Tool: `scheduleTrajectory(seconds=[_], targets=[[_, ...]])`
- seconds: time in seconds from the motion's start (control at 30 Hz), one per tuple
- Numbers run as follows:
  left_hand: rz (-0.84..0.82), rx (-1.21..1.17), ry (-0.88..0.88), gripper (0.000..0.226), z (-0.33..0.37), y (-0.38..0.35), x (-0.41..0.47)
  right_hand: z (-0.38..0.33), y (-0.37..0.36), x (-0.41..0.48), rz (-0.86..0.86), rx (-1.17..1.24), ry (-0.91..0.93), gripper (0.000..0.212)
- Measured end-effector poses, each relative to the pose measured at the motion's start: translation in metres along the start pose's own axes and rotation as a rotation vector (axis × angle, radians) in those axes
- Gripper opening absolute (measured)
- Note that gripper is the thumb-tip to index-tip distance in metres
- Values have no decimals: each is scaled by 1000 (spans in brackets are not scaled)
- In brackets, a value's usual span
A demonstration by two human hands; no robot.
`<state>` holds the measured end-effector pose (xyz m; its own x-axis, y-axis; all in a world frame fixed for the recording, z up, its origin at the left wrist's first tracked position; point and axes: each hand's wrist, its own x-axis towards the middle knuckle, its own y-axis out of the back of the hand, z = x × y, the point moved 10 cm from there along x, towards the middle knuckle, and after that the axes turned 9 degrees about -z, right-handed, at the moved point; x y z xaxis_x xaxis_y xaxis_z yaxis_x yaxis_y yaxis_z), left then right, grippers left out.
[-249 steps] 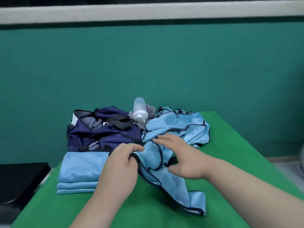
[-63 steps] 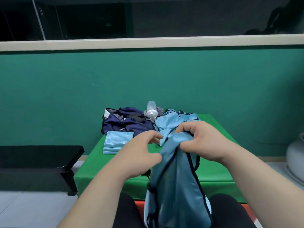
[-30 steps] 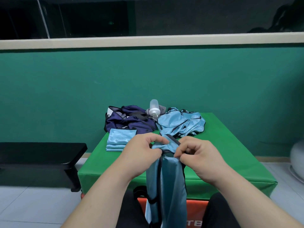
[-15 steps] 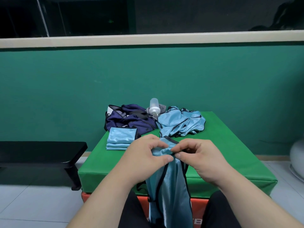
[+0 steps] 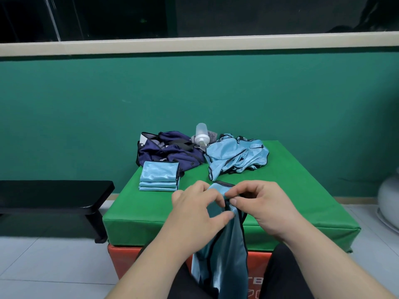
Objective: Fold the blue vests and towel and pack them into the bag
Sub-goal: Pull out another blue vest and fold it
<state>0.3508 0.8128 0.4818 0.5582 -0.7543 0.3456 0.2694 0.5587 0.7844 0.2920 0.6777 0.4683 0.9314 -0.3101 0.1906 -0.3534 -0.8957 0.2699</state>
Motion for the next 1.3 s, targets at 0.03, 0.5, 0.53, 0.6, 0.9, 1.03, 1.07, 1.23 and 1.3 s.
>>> scheduleTrajectory(seconds=[0.03, 0.5, 0.53, 0.6, 0.9, 1.03, 1.07, 1.23, 1.3], targets=[[-1, 2, 6, 25, -1, -1, 0, 1, 0, -1, 0, -1, -1, 33], [-4, -15, -36, 11, 2, -2, 4, 8, 5, -6, 27, 12, 0, 22], [6, -49, -34, 11, 2, -2, 4, 9, 5, -6, 14, 7, 2, 22], [19, -118, -21, 11, 0, 1, 6, 11, 0, -6, -29, -10, 11, 21], [39, -156, -5, 20, -5, 17, 5, 9, -5, -12, -17, -397, 69, 22], [4, -168, 10, 18, -8, 18, 5, 9, -6, -11, -24, -403, 81, 16], [-8, -190, 23, 18, -9, 17, 5, 8, -6, -11, -27, -410, 83, 16], [34, -299, 55, 16, -11, 20, 5, -1, -10, -12, -25, -474, 128, 25], [72, -339, 76, 17, -13, 24, 3, -5, -12, -13, -7, -499, 153, 25]])
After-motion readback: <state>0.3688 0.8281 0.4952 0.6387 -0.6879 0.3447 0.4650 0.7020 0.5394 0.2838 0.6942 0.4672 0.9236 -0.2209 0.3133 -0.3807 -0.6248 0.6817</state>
